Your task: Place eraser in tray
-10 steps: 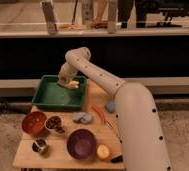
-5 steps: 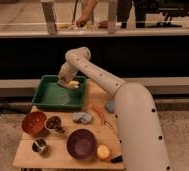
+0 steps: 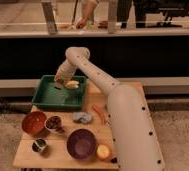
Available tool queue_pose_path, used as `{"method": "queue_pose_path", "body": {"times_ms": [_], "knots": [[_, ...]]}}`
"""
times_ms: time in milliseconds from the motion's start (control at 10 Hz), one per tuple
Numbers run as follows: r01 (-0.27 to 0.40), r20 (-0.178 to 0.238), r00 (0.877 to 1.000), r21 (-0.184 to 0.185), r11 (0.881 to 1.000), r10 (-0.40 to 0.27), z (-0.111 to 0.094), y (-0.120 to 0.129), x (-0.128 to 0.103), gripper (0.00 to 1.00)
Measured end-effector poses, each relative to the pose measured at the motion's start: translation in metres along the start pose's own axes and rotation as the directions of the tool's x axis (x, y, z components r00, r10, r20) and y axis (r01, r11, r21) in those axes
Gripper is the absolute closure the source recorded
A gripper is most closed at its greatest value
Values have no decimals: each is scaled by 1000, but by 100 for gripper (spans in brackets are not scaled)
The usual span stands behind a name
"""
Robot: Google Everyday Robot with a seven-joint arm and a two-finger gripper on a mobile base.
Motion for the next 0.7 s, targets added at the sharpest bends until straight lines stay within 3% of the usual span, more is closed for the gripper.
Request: {"method": "queue_pose_path", "body": {"times_ms": [200,500,700], "knots": [[1,8,1000,-25,1000,-1,0,5,-1,20],[21,42,999,-35,999,-19,1,1,-4,20],[15,33,999,-45,999,-13,2,-1,-4,20]]}}
